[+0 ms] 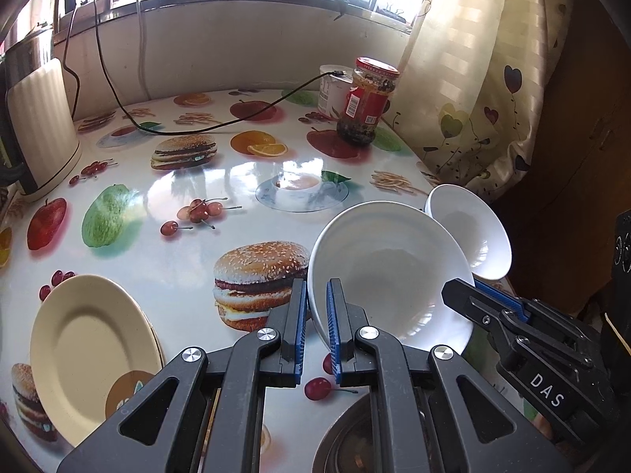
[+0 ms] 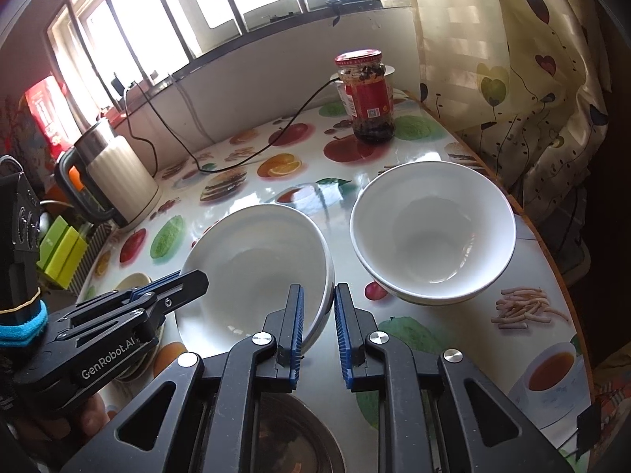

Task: Organize plates and bowls
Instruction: 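Lift the white bowl and carry it toward the bowl stack, left gripper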

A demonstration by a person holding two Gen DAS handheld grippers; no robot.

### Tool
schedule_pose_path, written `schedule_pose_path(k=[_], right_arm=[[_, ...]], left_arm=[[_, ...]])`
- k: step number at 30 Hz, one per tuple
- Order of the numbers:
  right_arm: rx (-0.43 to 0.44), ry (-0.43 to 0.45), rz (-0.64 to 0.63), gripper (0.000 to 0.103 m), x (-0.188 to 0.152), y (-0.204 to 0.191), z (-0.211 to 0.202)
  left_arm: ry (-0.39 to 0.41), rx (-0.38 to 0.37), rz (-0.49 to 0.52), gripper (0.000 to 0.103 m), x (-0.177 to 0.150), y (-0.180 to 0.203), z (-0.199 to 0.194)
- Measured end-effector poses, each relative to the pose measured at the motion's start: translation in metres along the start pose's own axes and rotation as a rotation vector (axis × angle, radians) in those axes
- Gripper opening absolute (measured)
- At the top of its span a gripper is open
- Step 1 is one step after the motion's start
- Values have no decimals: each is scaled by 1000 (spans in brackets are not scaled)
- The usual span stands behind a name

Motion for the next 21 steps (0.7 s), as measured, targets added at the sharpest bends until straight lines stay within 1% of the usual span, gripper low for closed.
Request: schedule_pose_path(k=[15, 21], right_arm=[[10, 46, -11, 16, -15, -15, -48], [8, 55, -1, 16, -25, -18, -63]], left_arm=[[43, -16, 9, 10, -20, 11, -42], [41, -31, 13, 10, -32, 14, -52]])
Point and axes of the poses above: each gripper's, at about its wrist camera, not at the fingertips, and z roughly the way its jaws point, y to its right, x to its top, the point moved 7 cm from there along z, roughly the way its jaws point, and after that the axes turned 2 degrees about -z, right-handed, at the moved point
